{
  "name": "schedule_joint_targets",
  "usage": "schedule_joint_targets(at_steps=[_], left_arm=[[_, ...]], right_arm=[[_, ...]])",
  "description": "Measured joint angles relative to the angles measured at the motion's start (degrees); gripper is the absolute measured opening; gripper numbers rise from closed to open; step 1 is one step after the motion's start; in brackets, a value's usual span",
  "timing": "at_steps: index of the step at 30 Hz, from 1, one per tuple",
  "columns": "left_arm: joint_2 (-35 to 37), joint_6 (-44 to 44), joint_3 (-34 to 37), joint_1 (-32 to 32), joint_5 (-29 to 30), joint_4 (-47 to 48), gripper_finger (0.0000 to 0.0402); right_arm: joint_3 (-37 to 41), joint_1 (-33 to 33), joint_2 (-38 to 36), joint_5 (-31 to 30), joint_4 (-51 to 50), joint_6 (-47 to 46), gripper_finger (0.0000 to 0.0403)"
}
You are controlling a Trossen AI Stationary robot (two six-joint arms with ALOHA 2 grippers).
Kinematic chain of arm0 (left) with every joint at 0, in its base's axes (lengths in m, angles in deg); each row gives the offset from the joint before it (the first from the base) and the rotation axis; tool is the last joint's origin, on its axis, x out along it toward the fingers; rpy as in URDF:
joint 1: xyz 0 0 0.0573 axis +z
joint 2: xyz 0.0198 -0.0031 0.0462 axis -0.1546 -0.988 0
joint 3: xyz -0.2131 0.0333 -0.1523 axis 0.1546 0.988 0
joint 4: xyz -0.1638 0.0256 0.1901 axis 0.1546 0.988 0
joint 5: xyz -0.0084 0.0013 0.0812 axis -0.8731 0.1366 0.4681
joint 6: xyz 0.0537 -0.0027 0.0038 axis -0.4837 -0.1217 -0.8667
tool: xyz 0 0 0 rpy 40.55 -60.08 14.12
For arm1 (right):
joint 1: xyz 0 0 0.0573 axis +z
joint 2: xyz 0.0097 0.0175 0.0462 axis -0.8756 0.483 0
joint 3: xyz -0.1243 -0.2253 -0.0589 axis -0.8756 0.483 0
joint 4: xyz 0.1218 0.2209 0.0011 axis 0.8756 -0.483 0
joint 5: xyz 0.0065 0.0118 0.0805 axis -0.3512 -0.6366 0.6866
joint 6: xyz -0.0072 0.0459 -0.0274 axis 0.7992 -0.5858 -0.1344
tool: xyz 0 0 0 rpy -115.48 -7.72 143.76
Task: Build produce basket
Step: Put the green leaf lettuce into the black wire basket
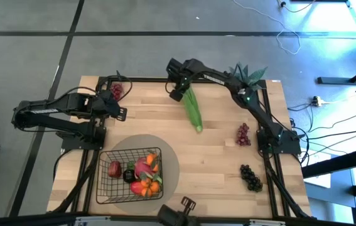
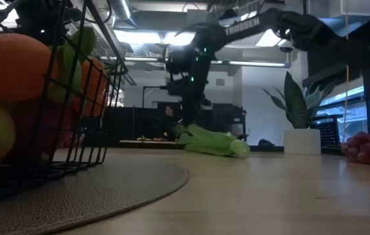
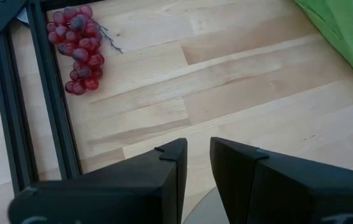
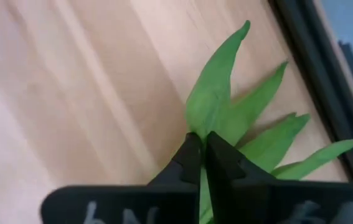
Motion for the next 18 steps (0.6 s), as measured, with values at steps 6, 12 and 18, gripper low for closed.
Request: schedule_joint_targets(at_steps=[6,12,18], left_arm=[[0.0,-1.5,0.0,0.0,0.1,0.0,0.0060],[0.0,-4.3,0.0,0.0,0.7,0.0,0.0060],[0.2,-8.1,0.0,0.0,2.7,0.0,0.0059]], right_arm=[[0.0,3.0,-5.5,-2.6,-0.3,0.0,0.0000],[0.0,6.5,-11.2,-6.9,-0.4,-0.1,0.0000],[0.0,10.6,-16.5,-8.7,4.0,-0.2,0.0000]])
